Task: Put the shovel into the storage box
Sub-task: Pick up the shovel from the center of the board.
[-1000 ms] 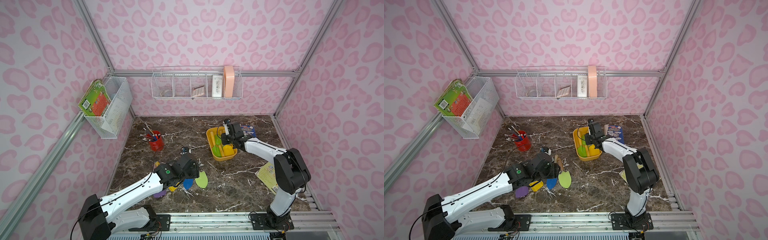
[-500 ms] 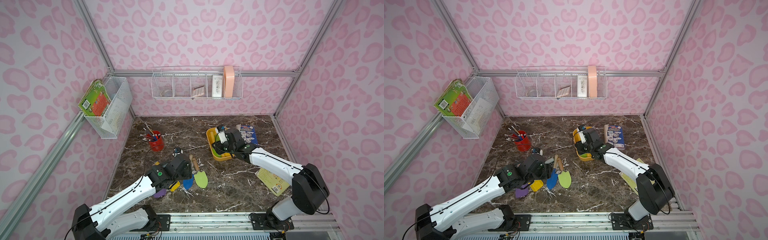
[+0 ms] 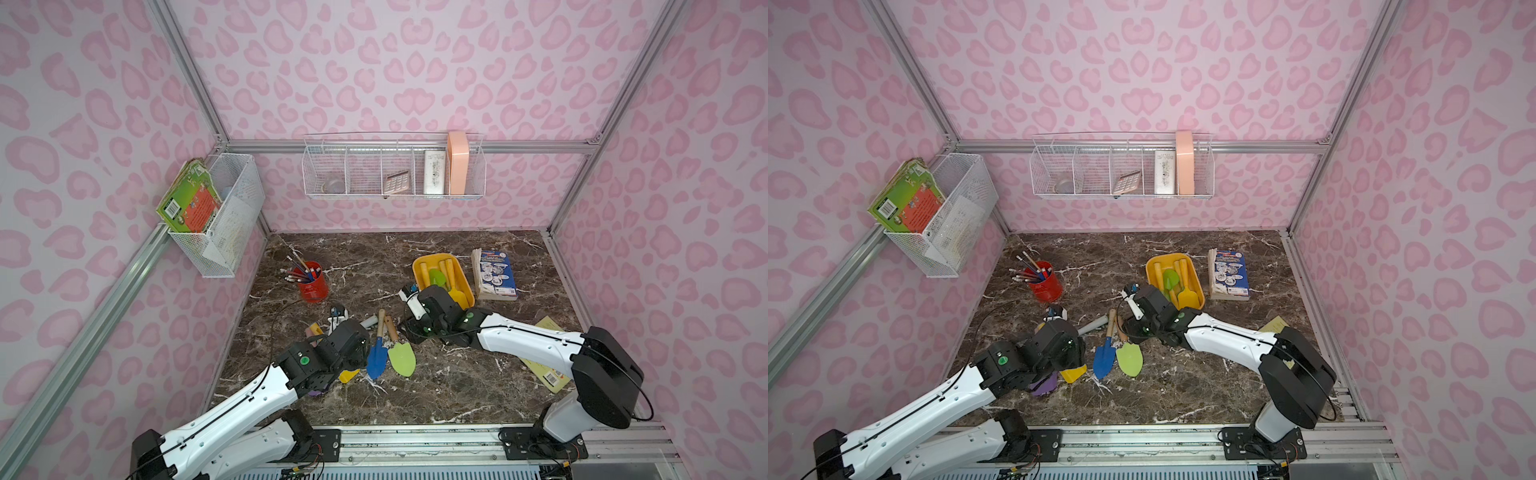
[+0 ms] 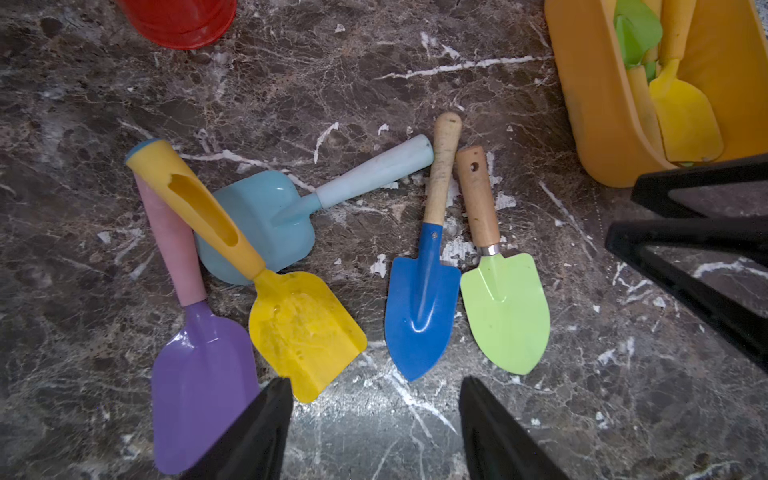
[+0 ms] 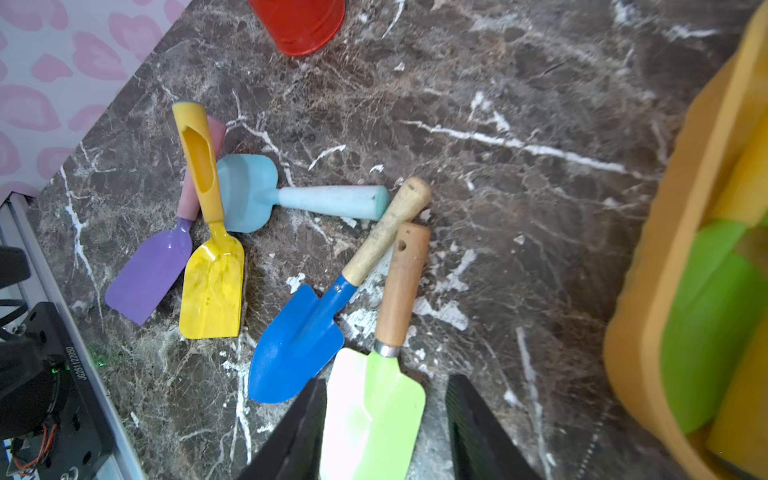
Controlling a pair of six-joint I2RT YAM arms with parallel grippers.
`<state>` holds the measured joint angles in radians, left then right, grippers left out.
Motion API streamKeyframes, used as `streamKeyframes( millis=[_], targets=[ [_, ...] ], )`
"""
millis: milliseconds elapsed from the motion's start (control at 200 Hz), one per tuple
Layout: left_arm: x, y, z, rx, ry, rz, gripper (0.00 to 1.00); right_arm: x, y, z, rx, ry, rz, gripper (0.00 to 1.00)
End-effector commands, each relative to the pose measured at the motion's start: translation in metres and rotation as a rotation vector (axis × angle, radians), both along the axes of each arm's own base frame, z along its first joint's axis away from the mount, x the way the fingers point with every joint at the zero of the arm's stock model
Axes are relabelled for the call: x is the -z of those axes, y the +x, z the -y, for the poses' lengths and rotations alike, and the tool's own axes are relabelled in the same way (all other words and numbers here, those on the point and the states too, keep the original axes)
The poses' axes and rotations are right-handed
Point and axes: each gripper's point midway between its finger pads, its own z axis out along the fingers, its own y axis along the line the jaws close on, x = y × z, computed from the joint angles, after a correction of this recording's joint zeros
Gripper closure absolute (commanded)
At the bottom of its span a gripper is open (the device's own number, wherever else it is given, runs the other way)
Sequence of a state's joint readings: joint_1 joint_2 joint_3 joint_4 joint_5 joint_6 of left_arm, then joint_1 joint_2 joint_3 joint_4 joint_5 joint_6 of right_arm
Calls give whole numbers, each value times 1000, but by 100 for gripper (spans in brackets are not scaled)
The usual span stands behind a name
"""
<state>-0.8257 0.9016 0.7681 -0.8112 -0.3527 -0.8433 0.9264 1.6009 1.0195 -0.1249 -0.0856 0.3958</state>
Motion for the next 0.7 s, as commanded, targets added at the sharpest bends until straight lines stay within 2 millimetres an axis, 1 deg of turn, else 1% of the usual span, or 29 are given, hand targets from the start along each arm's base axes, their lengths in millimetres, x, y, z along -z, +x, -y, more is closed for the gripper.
streamKeyframes(
  millis=[0, 90, 225, 460, 575, 695],
  targets=[
    [2, 1, -5, -31, -5, 16, 31, 13, -7, -4, 23, -5, -32, 50],
    [5, 0, -5, -32, -4, 10, 31, 25, -16, -9, 17, -20, -54, 49],
    [11, -1, -4, -27, 0, -7, 31, 41, -20, -14, 23, -47, -70, 49],
    [23, -2, 3, -30, -30, -32, 31, 59, -11, -16, 71, -93, -61, 48],
    [24, -2, 4, -25, -33, -32, 31, 60, -6, -20, 88, -99, -45, 48],
    [25, -1, 5, -24, -29, -34, 31, 67, -3, -24, 88, -115, -51, 49]
  ],
)
